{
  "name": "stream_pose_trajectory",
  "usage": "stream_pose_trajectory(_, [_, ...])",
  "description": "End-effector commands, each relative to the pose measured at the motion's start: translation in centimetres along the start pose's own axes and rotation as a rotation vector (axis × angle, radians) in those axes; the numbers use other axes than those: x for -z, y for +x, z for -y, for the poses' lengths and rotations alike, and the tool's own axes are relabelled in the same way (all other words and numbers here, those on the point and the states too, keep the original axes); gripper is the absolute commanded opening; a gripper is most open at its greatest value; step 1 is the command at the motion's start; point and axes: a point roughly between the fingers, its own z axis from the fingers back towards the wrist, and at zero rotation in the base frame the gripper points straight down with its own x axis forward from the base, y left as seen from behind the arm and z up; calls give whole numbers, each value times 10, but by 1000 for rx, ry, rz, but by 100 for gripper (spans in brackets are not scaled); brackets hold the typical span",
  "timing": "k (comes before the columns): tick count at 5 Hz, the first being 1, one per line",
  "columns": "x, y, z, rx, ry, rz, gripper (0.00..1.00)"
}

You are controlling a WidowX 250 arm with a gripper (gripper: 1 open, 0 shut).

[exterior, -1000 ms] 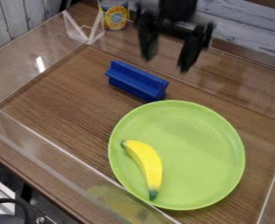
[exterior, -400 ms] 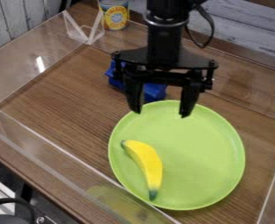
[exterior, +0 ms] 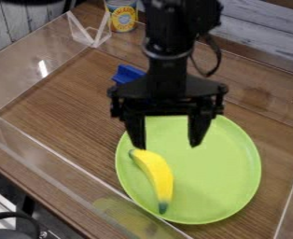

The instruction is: Put the banana in the green plate

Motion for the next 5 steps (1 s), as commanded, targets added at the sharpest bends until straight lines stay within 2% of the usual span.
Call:
stream_pose_trajectory(1, [9,-10,0,-60,-45,23,100])
stream_pose_trajectory(2, [22,-11,0,-140,-75,26,100])
stream_pose_trajectory(3, [27,1,-3,-109,-67,32,100])
stream_pose_trajectory(5, [32,18,-7,-102,-60,42,100])
